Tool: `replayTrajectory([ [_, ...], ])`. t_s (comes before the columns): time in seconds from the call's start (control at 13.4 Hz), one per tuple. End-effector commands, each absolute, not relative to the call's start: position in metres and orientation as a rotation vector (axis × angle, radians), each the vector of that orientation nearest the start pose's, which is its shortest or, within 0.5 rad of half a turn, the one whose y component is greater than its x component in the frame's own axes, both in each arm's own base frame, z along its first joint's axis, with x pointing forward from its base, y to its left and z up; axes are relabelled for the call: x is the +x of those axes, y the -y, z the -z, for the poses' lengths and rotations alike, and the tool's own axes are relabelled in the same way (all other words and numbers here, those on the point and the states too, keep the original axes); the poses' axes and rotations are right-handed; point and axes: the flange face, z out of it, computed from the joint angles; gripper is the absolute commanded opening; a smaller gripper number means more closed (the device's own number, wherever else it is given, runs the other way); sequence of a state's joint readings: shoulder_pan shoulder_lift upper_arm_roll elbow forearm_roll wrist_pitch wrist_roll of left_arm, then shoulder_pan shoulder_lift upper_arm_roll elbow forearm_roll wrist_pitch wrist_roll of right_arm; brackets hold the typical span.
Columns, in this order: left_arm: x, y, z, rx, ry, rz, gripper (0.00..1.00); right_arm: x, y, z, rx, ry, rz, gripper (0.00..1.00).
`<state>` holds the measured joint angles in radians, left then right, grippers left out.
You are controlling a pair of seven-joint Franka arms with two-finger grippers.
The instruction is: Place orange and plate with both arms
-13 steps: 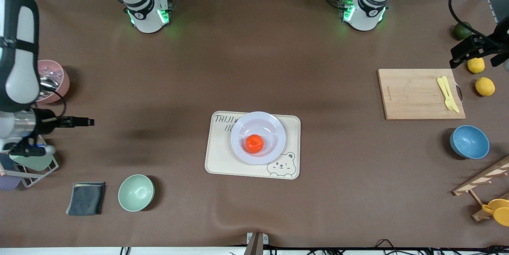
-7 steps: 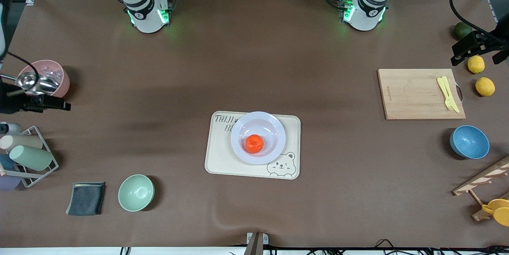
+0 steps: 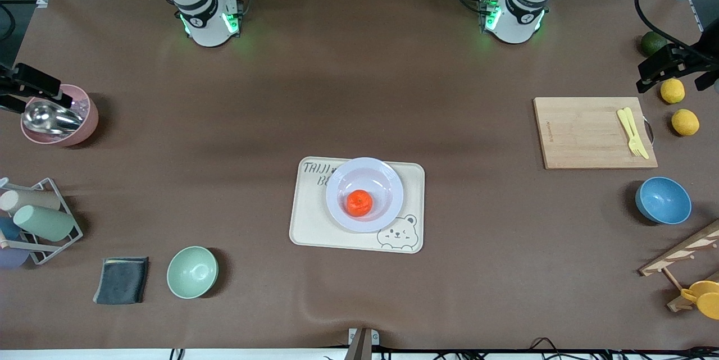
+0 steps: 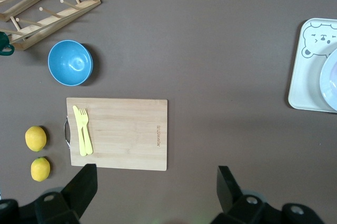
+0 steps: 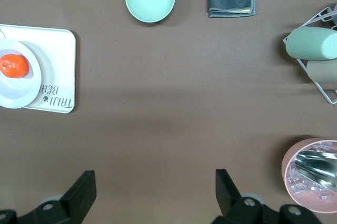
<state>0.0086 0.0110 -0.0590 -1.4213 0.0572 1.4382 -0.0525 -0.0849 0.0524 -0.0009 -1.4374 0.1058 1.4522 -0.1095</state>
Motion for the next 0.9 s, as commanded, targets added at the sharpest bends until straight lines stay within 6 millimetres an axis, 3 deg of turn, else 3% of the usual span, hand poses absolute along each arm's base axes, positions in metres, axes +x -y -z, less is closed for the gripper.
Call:
replayTrajectory([
  [0.0, 0.538, 0.022, -0.681, -3.108, -0.028, 0.014, 1.0, 0.554, 0.026, -0.65, -3.081, 0.041, -0.02, 1.0],
  [0.3, 0.538, 0.022, -0.682, -3.108, -0.028, 0.026, 1.0, 0.555, 0.026, -0.662, -3.09, 0.053, 0.013, 1.0],
  [0.82, 0.539, 0.03, -0.679, -3.131, -0.051, 0.025, 1.0, 0.565, 0.033, -0.639, -3.104, 0.044, -0.017, 1.0],
])
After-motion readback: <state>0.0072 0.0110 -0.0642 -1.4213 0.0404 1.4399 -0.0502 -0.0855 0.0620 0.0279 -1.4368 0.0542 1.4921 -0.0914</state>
